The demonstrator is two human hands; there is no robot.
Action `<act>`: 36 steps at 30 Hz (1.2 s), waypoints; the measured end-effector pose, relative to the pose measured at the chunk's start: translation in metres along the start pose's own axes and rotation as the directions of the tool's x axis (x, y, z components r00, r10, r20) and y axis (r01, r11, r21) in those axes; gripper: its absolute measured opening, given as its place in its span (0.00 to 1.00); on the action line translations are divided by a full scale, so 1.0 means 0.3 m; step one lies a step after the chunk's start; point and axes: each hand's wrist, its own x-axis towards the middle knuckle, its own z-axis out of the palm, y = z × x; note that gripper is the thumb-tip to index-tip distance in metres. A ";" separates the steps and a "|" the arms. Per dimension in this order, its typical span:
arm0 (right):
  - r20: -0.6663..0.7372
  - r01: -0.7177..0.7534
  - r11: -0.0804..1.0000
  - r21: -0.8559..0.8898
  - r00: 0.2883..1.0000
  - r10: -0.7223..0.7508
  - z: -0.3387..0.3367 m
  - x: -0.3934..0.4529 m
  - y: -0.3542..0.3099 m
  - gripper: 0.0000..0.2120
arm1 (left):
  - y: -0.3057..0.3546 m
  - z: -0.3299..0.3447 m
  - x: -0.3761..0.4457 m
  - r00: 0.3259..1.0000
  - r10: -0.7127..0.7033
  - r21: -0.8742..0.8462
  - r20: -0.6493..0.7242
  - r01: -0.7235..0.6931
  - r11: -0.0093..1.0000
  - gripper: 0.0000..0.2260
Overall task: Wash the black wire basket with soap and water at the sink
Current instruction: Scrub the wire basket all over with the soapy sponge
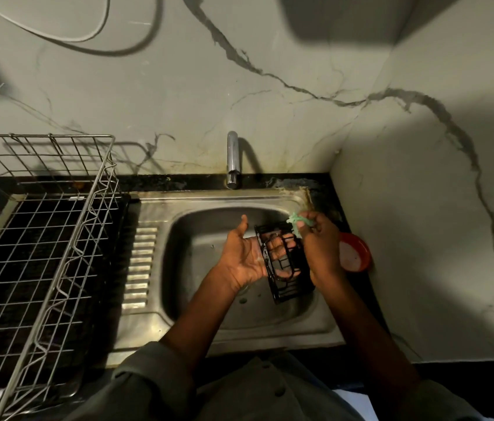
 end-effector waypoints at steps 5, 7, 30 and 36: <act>0.033 -0.003 0.999 0.053 0.999 0.001 0.026 -0.039 -0.013 0.13 | -0.016 0.029 0.014 0.996 0.018 0.140 -0.090 -0.006 0.990 0.31; 0.050 -0.014 0.997 0.073 0.999 0.011 0.034 -0.045 -0.013 0.12 | -0.012 0.015 0.012 0.995 0.050 0.156 -0.081 -0.037 0.987 0.31; 0.498 0.554 0.723 -0.412 0.802 -0.331 0.154 -0.082 -0.116 0.09 | -0.007 -0.045 0.016 0.979 0.198 -0.049 -0.053 -0.201 0.978 0.33; 0.405 0.514 0.758 -0.403 0.842 -0.356 0.179 -0.071 -0.131 0.10 | 0.018 -0.063 -0.004 0.984 0.167 -0.071 -0.059 -0.171 0.983 0.29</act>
